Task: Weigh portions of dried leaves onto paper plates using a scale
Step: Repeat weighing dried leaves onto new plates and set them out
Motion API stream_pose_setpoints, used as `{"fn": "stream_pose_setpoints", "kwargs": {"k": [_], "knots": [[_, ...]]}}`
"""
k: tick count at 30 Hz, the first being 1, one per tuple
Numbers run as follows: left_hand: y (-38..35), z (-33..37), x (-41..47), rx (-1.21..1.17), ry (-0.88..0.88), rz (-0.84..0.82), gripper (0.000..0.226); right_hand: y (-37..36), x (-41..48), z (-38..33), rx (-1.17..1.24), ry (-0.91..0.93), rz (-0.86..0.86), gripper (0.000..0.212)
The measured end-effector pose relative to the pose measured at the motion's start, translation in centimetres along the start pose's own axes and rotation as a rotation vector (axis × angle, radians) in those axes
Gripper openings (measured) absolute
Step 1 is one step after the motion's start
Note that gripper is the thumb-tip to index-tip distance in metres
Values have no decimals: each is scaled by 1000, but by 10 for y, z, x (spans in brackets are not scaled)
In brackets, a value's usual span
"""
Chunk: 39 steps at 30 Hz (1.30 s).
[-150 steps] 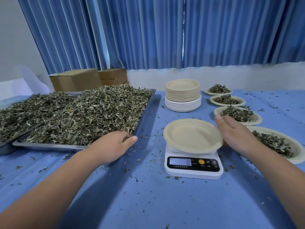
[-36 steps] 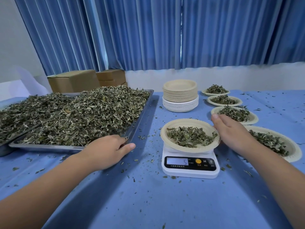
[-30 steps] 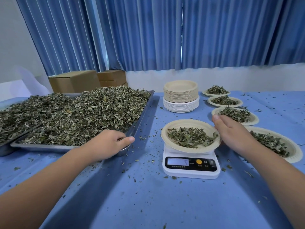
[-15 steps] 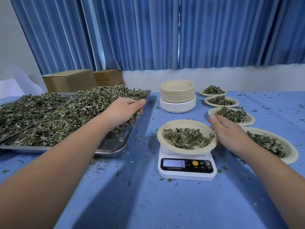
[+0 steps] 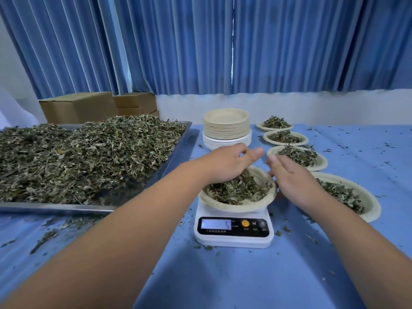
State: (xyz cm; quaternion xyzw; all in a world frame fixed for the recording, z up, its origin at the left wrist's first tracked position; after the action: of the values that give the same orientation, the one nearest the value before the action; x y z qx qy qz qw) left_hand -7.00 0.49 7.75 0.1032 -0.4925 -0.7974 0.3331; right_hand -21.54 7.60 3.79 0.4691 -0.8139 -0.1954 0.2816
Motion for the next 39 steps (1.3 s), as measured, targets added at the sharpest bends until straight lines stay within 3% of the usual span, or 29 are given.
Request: {"fn": "stream_pose_setpoints", "kwargs": {"k": [3,7,9,12,14,19,25,31,39], "knots": [[9,-1,-9,-58,-12,15,90,0,1,1,-9,-19,0,54],[29,-10,-28,-188,-11,163,98,1,0,2,-5,-24,12,55],[38,-23,-40,-197,1,249,85,2,0,3,2,-31,17,54],[52,-53,-60,-97,51,404,38,1,0,3,-11,-38,15,55],[56,-77,-73,-11,121,479,25,0,1,4,-22,-39,22,56],[51,-117,-97,26,265,493,17,-1,3,7,-41,-77,44,57],[45,-98,-103,109,155,529,17,0,5,12,51,-146,37,43],[28,-61,-102,-232,52,625,14,0,2,10,91,-171,34,42],[13,-70,-96,-301,162,529,15,0,0,9,92,-173,41,39]]}}
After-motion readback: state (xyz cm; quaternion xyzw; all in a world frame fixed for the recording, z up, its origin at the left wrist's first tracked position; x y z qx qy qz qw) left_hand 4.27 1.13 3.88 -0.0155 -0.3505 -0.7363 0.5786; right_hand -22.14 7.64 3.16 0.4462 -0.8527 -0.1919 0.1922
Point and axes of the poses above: each hand's wrist, its own x-axis towards the middle knuckle, its own y-axis out of the back of the hand, z = x × y, the point moved 5 cm from there along x, towards the middle knuckle, and after that the axes turned 7 degrees about -y, right-handed, at the moved point
